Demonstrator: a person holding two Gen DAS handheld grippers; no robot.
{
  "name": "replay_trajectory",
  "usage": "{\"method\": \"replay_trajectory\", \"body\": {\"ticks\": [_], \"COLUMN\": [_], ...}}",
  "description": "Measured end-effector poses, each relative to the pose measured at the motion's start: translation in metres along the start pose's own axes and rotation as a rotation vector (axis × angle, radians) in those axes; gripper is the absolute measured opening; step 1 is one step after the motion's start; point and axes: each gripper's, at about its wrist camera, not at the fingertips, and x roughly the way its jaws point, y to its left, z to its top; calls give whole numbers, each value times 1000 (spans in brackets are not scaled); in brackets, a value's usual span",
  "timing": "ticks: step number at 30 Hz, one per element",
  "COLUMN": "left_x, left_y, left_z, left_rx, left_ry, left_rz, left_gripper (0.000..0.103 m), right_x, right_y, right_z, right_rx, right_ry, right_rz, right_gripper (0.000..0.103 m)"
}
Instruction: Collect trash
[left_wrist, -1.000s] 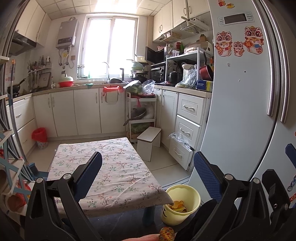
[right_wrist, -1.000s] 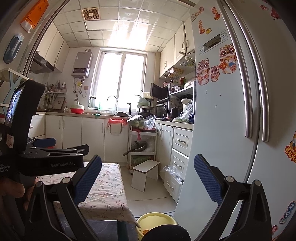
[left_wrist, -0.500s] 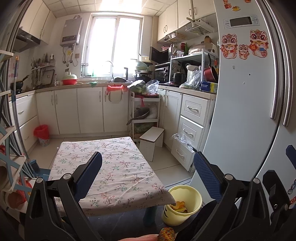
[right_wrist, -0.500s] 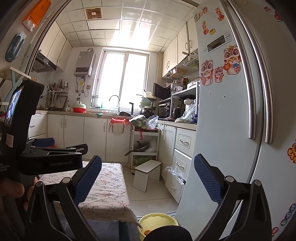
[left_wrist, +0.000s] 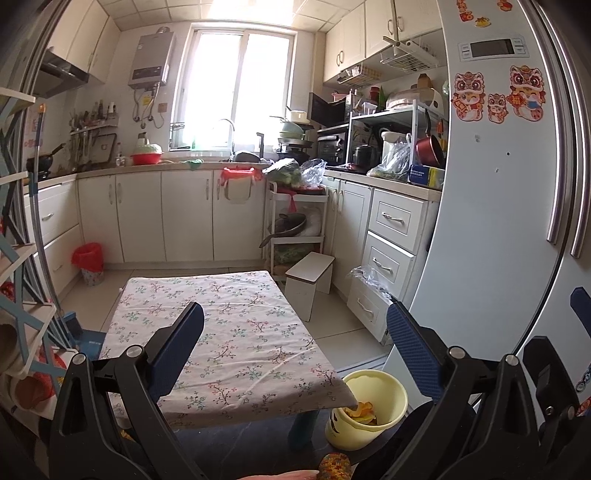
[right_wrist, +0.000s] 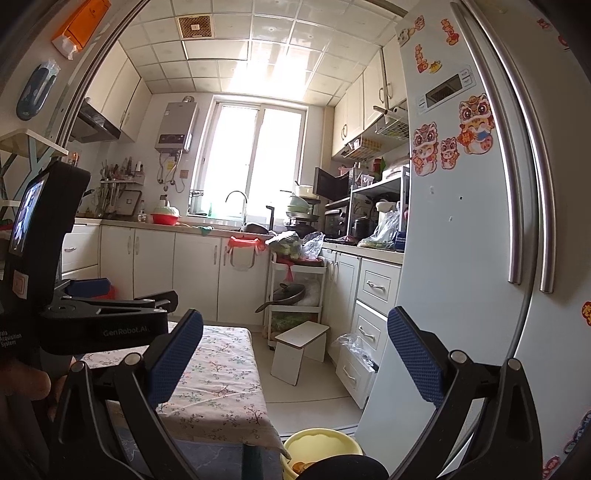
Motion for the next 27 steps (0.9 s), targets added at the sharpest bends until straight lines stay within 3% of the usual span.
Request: {"method": "replay_trajectory", "body": {"ticks": [12, 18, 24, 27], "left_x": [3, 5, 24, 33], "left_y": [21, 35, 71, 97], "left_z": [-3, -2, -1, -2], "left_rx": [-55, -22, -4, -41], "left_ry": [-3, -26, 18, 33], "left_rz": [12, 64, 182, 238], "left_gripper": [95, 95, 95, 95], "right_x": [11, 21, 53, 73], "right_y": [11, 21, 43, 64], "right_z": [0, 0, -6, -12], "right_rx": [-8, -17, -32, -47], "right_ry": [5, 6, 66, 96], "right_rz": [35, 63, 120, 170], "right_gripper": [96, 96, 96, 96]}}
